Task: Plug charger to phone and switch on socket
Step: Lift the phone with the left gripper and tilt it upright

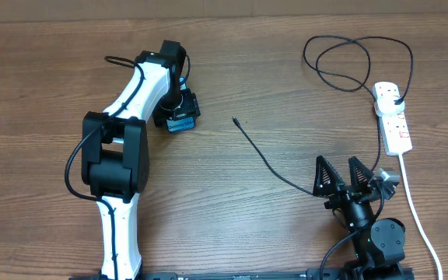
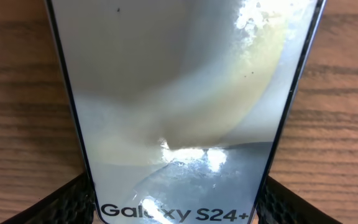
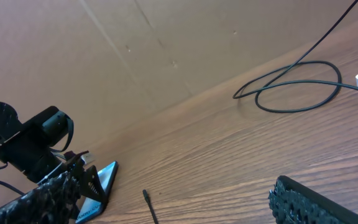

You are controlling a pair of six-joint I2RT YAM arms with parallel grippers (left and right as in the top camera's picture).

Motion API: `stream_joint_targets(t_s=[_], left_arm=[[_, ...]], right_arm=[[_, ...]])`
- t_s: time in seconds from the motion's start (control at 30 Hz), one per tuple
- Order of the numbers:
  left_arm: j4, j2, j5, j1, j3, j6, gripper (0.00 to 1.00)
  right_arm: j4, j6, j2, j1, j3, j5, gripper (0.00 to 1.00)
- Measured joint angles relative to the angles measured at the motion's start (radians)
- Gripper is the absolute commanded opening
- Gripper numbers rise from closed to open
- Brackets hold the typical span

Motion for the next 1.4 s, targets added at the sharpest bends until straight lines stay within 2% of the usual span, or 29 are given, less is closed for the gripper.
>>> stream_joint_targets(t_s=[0.2, 0.6, 0.97, 1.13, 1.4], left_arm=[[-0.050, 0.007, 0.020, -0.002, 0.037, 0.000, 0.16], [-0.087, 0.008, 0.025, -0.053, 0.118, 0.000, 0.15], [-0.088, 0.008, 0.028, -0.064, 0.121, 0.000, 0.12], [-0.097, 0.008, 0.028, -0.066, 0.121, 0.000, 0.04], [-0.123, 0.008, 0.040, -0.068, 0.124, 0.000, 0.04]], right_arm=[[0.000, 0.000, 0.000, 0.000, 0.000, 0.000, 1.00], [0.000, 0.000, 0.000, 0.000, 0.000, 0.000, 1.00], [0.000, 0.000, 0.000, 0.000, 0.000, 0.000, 1.00], [0.000, 0.000, 0.000, 0.000, 0.000, 0.000, 1.00], [0.000, 0.000, 0.000, 0.000, 0.000, 0.000, 1.00]])
